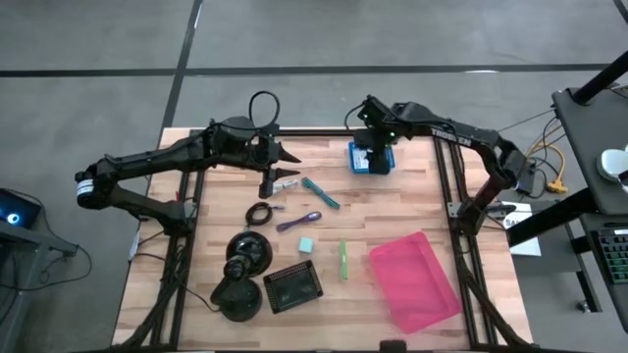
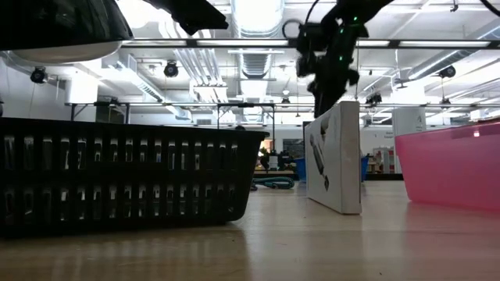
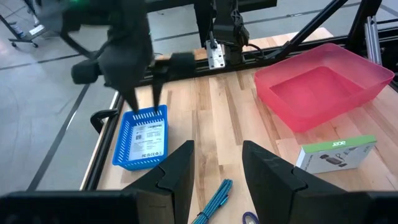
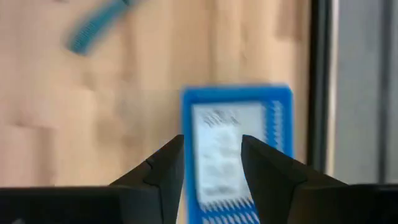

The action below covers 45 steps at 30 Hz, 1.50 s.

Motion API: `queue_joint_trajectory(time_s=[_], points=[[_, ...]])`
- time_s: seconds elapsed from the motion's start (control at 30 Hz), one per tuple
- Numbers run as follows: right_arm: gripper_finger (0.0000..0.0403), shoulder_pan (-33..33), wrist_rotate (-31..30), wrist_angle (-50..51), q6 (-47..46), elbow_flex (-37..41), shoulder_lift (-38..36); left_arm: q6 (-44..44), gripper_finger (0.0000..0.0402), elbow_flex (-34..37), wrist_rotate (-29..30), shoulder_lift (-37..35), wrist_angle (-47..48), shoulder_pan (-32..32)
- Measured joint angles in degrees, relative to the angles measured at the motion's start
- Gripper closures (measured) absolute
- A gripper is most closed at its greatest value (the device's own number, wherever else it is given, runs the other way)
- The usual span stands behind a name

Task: Pick and place items into bin
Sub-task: Put the white card reader box into the blue bin

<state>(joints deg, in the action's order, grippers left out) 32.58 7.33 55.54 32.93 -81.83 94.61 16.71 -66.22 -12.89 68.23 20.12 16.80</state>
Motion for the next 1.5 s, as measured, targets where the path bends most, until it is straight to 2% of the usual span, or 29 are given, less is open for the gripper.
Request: queue_joint_trajectory(time_s=[0.1,0.17,0.73,0.87,1.1,1.33,1.5], points=[[0.0265,-2.15,4.90,-0.04,-0.02,-0.11,-2.32,0.00,0.0282,0.00,-0.01,0.00,0.02,0.00],[0.0267,-4.05,6.14,-0.08,-0.30,-0.11,-4.15,0.00,0.0282,0.00,-0.02,0.00,0.07,0.00],[0.0276,-25.44,6.34,-4.87,-7.11,3.03,-17.74,0.08,0.0282,0.00,-0.02,0.00,0.25,0.00],[0.0279,-29.21,6.19,-7.08,-3.51,4.38,-18.65,0.11,0.0282,0.00,0.00,0.00,0.22,0.00],[0.0280,-33.17,5.68,-6.00,10.60,6.43,-15.28,0.11,0.0282,-0.02,-0.02,-0.07,0.09,0.00],[0.0279,-35.42,1.08,-6.59,18.90,6.52,-11.21,0.09,0.0282,-0.02,-0.02,-0.07,0.37,0.00],[0.0250,-37.56,1.06,-7.15,21.82,6.52,-8.45,0.09,0.0282,-0.02,-0.01,-0.07,0.48,0.00]])
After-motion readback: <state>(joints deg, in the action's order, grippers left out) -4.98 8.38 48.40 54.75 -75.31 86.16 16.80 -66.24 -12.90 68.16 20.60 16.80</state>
